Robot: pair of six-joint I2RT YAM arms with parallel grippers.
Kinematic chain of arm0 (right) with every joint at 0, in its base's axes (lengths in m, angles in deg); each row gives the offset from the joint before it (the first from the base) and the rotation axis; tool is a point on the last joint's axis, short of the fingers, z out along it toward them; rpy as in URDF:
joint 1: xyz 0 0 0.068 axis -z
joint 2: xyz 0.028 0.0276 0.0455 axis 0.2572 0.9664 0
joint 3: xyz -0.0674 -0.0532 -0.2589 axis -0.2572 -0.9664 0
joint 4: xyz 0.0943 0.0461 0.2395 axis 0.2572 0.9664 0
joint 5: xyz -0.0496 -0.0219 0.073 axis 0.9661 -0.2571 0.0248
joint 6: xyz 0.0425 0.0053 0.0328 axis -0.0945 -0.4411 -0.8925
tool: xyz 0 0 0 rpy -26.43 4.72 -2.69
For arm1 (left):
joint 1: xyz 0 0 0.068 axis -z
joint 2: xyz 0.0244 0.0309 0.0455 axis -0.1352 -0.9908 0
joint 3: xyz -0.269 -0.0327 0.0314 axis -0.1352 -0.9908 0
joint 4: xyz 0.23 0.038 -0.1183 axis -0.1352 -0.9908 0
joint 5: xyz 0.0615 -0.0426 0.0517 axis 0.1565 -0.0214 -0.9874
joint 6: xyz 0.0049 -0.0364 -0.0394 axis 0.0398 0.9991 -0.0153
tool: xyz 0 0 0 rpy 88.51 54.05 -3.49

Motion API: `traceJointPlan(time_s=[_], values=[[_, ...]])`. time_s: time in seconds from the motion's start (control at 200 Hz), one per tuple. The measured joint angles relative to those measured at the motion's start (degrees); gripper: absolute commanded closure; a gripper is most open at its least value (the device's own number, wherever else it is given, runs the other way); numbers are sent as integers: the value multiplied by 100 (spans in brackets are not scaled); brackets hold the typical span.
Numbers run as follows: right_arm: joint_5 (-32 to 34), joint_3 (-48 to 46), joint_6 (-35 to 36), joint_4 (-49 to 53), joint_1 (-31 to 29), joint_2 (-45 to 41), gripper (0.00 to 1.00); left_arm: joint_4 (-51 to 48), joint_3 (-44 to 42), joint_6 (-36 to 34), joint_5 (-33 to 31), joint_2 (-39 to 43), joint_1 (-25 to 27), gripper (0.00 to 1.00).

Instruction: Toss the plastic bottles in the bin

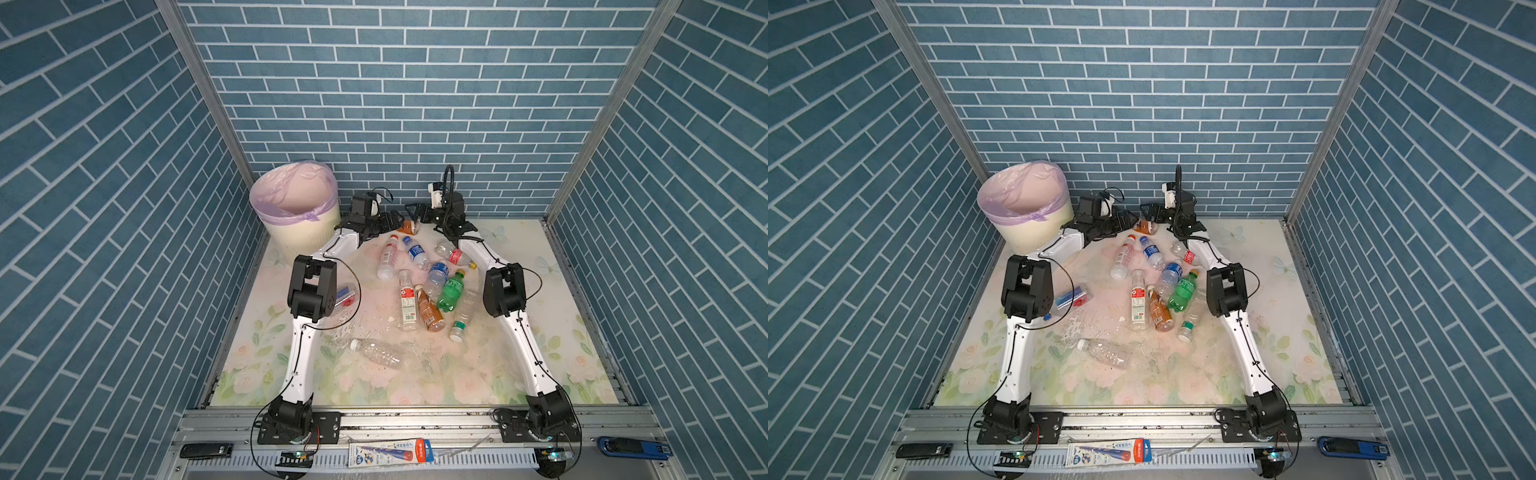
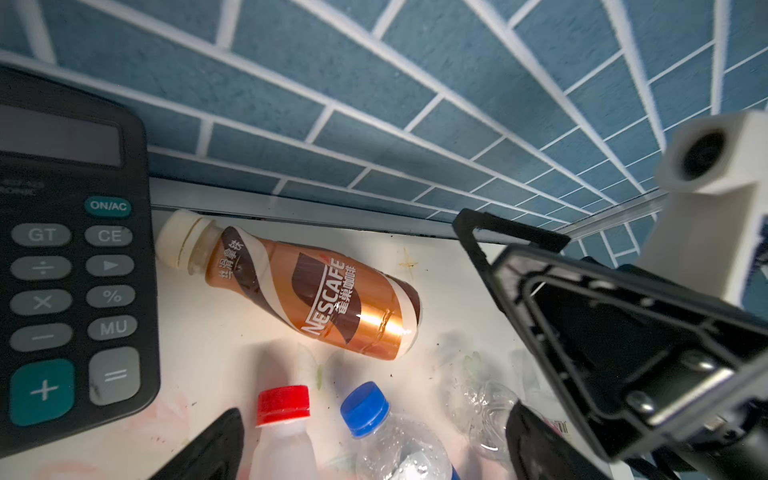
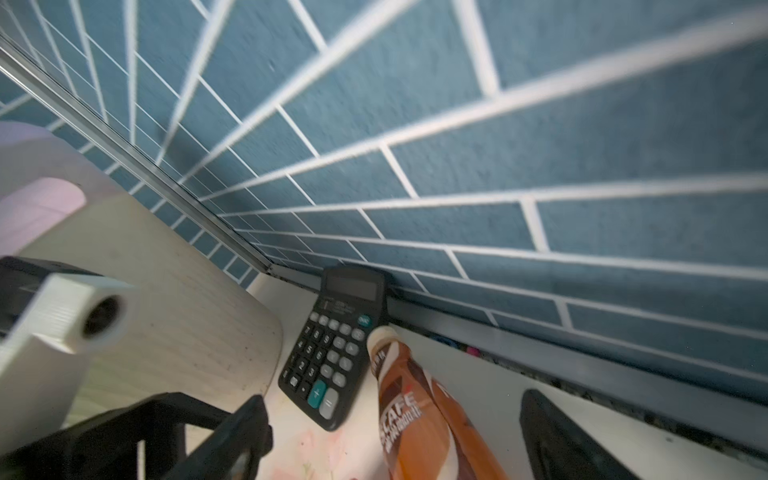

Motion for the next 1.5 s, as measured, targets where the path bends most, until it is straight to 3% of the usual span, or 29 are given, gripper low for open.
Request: traceJointPlan(time_s=[0.345, 0.91, 1.5], values=[[-24, 138, 70, 367, -2, 522, 4, 236, -162, 87, -37, 46, 0, 1], [-72, 516, 251, 404, -142, 588, 5, 275, -162, 116, -39, 46, -35, 1], [-24, 584, 258, 1038, -203, 610, 14, 315, -162, 125, -33, 46, -74, 1]])
